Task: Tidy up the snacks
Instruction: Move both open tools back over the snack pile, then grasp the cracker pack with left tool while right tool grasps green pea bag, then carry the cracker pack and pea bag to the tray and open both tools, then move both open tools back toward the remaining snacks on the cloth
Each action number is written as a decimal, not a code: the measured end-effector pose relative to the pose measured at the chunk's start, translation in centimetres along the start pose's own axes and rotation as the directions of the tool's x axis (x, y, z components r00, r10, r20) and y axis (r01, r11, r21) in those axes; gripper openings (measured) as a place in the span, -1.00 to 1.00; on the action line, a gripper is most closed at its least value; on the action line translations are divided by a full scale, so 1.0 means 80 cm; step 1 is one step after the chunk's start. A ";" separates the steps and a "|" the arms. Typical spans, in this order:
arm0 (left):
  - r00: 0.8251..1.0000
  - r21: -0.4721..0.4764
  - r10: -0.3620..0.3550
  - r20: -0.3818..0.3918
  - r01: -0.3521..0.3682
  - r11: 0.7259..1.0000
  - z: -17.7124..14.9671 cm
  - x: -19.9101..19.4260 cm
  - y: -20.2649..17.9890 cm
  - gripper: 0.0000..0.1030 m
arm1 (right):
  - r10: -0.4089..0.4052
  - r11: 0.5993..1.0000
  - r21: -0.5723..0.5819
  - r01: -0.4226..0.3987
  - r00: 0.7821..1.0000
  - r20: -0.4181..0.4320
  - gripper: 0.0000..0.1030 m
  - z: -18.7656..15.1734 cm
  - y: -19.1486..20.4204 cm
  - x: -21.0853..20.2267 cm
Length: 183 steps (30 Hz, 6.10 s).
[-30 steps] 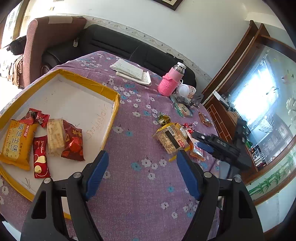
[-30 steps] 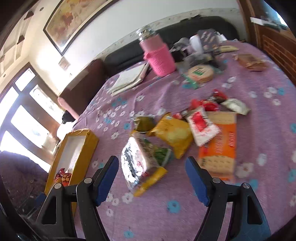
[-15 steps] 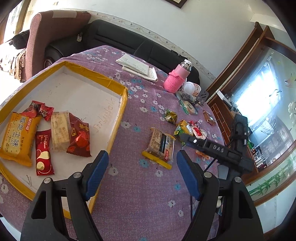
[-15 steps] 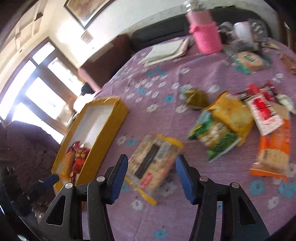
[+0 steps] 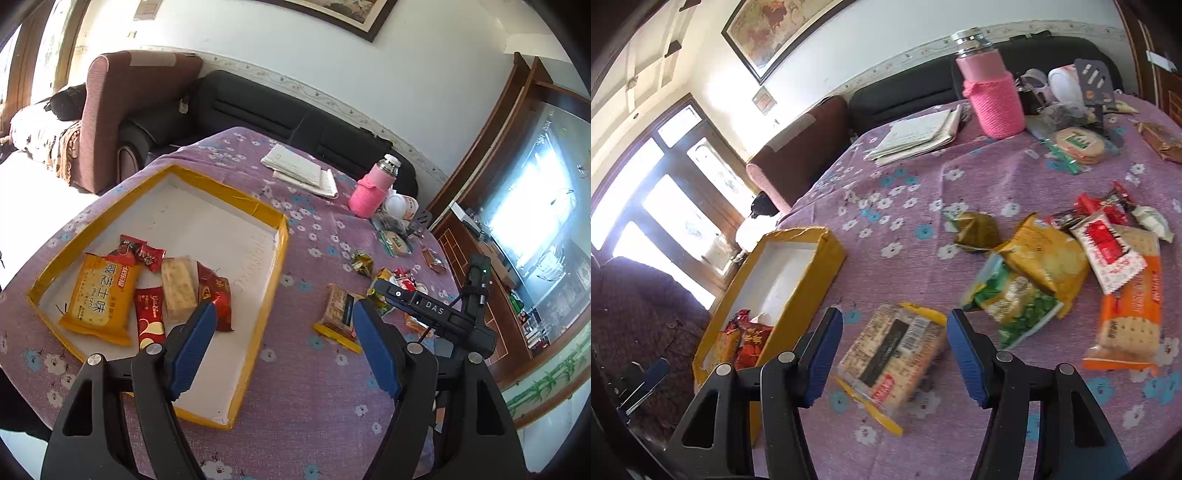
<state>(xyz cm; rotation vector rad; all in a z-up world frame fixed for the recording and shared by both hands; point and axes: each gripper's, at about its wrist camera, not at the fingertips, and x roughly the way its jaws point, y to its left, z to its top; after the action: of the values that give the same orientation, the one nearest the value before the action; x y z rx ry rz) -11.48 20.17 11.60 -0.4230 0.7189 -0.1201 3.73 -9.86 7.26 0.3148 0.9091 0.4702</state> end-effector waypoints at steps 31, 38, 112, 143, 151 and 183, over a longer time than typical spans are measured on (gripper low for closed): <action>0.959 0.307 0.040 -0.280 0.050 0.950 -0.029 0.197 -0.119 0.47 | -0.249 0.963 -0.109 0.248 0.968 0.002 -0.50 0.004 -0.056 0.031; 0.952 0.361 0.057 -0.301 0.058 0.931 -0.027 0.255 -0.141 0.47 | -0.144 0.989 0.024 0.144 0.990 0.004 -0.57 0.013 -0.087 0.009; 0.999 -0.128 -0.032 0.005 0.032 0.991 0.077 0.032 0.082 0.39 | 0.061 0.995 -0.071 -0.064 0.997 -0.039 0.14 -0.018 0.145 0.032; 0.989 -0.049 -0.137 -0.063 0.134 0.990 -0.010 0.047 -0.022 0.58 | -0.319 0.948 0.085 0.307 0.909 0.269 0.70 -0.018 -0.065 -0.138; 0.981 -0.071 -0.155 -0.116 0.147 0.986 -0.010 0.077 -0.015 0.58 | -0.363 0.931 0.083 0.355 0.923 0.126 0.41 0.047 -0.099 -0.071; 0.975 -0.030 -0.125 -0.184 0.122 0.992 -0.020 0.099 -0.016 0.58 | -0.229 0.969 0.048 0.241 0.957 -0.179 -0.23 0.100 -0.062 0.115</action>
<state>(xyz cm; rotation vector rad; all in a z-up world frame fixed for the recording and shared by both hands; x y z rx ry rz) -6.56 16.46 6.22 -0.4782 0.8772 -0.2734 16.33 -9.87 3.38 0.2271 1.1183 0.2484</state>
